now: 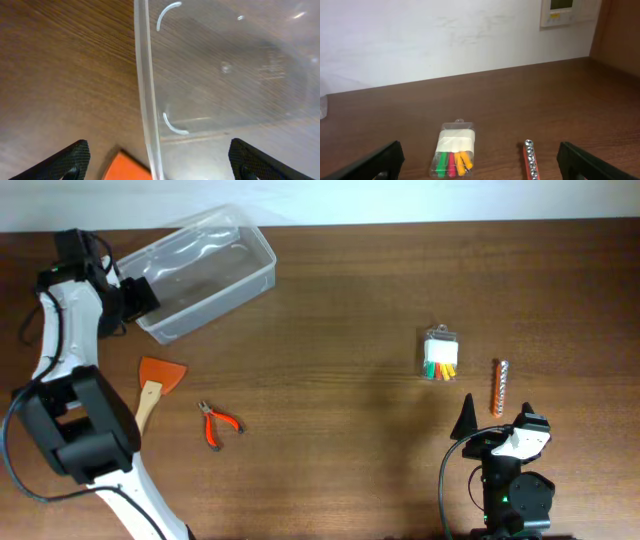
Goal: Pack container
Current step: 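Reach the left gripper to the clear container's left rim and grasp it, then drag the clear container rightward to table center with the left gripper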
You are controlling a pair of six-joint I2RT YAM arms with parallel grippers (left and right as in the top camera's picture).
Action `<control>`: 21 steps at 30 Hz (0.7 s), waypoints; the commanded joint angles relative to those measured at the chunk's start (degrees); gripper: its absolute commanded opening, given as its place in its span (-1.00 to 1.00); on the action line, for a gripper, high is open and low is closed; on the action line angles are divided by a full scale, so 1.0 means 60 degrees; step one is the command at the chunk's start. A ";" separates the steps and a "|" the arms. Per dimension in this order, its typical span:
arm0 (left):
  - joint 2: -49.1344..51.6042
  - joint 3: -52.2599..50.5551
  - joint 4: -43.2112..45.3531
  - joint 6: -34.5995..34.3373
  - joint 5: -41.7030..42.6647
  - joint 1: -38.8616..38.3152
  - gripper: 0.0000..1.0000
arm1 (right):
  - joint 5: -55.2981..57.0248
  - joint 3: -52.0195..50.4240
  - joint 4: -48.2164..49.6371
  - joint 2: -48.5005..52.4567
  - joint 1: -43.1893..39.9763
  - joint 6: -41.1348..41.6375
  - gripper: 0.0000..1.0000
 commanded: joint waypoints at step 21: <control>0.0488 0.0069 0.0597 -0.1494 0.0342 0.0007 -0.96 | -0.0018 -0.0091 -0.0007 -0.0069 -0.0044 -0.0029 0.97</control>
